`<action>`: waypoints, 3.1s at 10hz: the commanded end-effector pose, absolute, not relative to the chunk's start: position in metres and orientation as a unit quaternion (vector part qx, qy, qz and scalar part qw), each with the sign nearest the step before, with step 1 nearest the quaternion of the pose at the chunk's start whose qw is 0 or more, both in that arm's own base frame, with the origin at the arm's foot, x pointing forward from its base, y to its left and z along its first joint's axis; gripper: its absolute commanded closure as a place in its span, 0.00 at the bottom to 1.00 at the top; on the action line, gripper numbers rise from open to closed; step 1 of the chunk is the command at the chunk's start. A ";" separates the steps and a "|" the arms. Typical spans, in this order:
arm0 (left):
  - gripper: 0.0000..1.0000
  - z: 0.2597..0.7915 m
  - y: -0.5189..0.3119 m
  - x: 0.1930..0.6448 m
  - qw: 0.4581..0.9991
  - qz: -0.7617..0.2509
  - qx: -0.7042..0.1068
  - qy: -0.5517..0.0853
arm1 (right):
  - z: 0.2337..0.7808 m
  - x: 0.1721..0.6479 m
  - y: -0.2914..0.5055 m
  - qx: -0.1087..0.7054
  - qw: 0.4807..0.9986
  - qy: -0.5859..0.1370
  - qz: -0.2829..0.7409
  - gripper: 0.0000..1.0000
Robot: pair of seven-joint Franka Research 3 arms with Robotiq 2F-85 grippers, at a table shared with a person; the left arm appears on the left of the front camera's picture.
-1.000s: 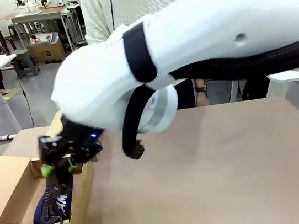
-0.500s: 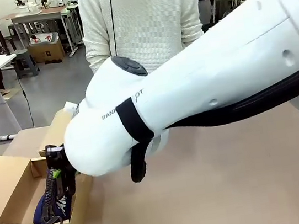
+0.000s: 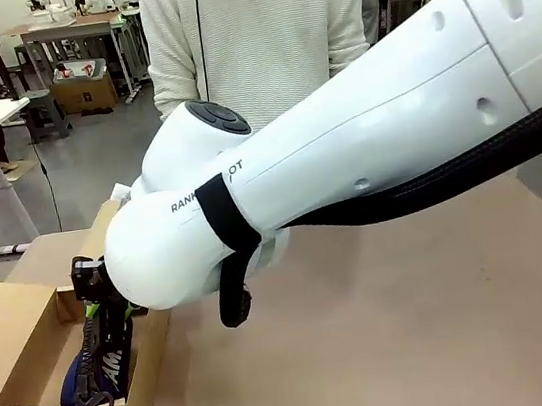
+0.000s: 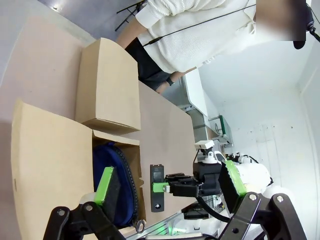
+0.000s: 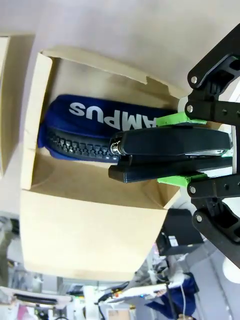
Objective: Place items inside the box.
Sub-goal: Pick up a Pencil pouch or Stapler and place it inside the Mailer Box closest to the robot.
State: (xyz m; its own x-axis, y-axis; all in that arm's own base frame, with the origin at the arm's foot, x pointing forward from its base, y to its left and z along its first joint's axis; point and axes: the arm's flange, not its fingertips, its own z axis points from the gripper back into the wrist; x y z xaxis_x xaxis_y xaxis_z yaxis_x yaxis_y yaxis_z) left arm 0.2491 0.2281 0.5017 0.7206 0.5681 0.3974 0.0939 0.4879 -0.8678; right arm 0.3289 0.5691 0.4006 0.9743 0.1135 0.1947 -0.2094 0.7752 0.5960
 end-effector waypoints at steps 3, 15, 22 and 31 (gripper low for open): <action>0.00 0.501 0.227 0.250 0.783 0.141 -0.490 -0.356 | 0.388 0.343 0.587 0.311 0.947 -0.062 0.048 0.58; 0.00 0.501 0.227 0.250 0.783 0.141 -0.490 -0.356 | 0.386 0.346 0.580 0.318 0.945 -0.043 0.064 0.00; 0.00 0.501 0.227 0.250 0.783 0.141 -0.490 -0.356 | 0.441 0.328 0.481 0.383 0.906 0.044 0.172 0.00; 0.00 0.501 0.227 0.250 0.783 0.141 -0.490 -0.356 | 0.463 0.306 0.287 0.432 0.884 0.038 0.174 0.00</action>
